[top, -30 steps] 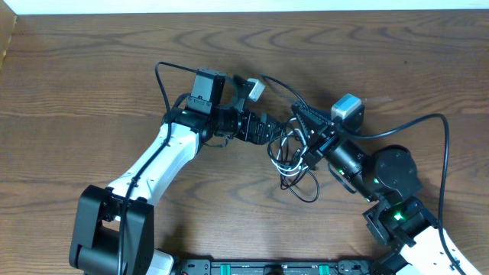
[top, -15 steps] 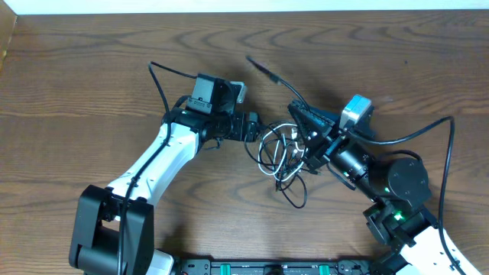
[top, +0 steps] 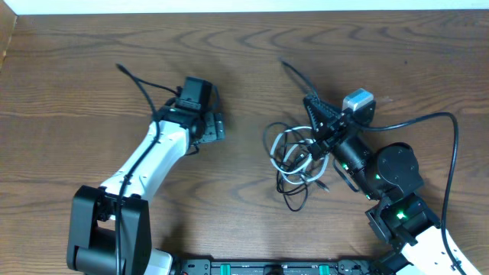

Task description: Untangle cables

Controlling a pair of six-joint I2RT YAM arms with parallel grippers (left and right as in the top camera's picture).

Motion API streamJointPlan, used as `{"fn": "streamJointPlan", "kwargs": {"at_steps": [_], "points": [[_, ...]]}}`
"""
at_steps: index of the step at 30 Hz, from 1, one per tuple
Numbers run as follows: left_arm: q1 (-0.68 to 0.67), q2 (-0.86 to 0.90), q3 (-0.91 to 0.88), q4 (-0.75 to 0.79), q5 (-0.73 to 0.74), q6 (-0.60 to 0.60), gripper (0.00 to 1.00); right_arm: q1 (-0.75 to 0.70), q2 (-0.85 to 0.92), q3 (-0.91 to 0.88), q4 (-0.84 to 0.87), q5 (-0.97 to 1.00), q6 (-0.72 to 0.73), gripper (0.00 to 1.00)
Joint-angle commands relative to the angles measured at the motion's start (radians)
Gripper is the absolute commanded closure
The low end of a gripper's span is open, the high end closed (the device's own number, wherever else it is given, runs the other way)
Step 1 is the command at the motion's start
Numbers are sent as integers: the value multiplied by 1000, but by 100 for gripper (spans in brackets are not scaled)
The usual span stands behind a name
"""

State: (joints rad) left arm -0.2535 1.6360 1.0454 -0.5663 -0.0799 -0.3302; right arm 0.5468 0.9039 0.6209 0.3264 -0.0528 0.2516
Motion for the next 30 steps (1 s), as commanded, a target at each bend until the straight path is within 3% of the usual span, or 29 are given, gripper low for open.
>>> {"fn": "streamJointPlan", "kwargs": {"at_steps": [1, 6, 11, 25, 28, 30], "points": [[16, -16, -1, 16, 103, 53, 4, -7, -10, 11, -8, 77, -42, 99], [-2, -16, -1, 41, 376, 275, 4, -7, -6, 11, -33, 100, -51, 99], [-56, -16, -1, 65, 542, 372, 4, -7, 21, 11, -33, 100, -24, 99], [-279, -13, -1, 214, 617, 355, 3, -6, 39, 11, -23, 98, 60, 99], [-311, -1, -1, 225, 558, 345, 3, -6, 39, 11, -16, 77, 90, 99], [-329, 14, -1, 232, 437, 291, 3, -6, 39, 11, -2, 48, 93, 99]]}}
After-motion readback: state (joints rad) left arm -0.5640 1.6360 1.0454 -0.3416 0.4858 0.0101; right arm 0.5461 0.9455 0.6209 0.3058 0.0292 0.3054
